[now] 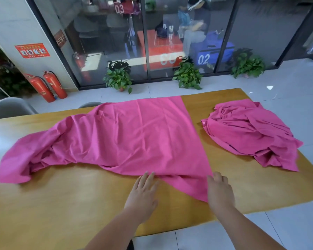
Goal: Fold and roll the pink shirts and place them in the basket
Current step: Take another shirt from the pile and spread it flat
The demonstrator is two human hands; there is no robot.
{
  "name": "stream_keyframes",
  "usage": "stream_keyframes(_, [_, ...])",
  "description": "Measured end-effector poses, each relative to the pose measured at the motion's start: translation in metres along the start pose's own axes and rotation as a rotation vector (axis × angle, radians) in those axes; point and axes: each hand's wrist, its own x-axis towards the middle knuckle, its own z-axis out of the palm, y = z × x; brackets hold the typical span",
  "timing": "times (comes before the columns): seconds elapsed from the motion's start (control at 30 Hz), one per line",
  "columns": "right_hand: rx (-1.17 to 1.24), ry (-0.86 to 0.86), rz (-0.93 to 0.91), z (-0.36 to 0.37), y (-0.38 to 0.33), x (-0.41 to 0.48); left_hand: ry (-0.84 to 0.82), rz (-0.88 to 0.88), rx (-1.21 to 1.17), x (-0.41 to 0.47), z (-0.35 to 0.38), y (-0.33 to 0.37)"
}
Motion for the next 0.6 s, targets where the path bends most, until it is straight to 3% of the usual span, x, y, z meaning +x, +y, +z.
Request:
stream_keyframes(0.07, [0.038, -0.028, -0.237, 0.008, 0.003, -0.006, -0.024, 0.017, -0.024, -0.002, 0.004, 0.016])
stream_keyframes(0.13, [0.070, -0.083, -0.351, 0.013, 0.005, -0.014, -0.041, 0.031, -0.045, -0.005, 0.008, 0.029])
stream_keyframes(0.4, [-0.108, -0.189, -0.493, 0.013, 0.023, -0.036, -0.083, 0.032, -0.046, 0.004, 0.005, 0.064])
stream_keyframes(0.6, [-0.151, -0.156, -0.491, 0.012, 0.031, -0.035, -0.119, 0.046, 0.070, 0.005, 0.009, 0.072])
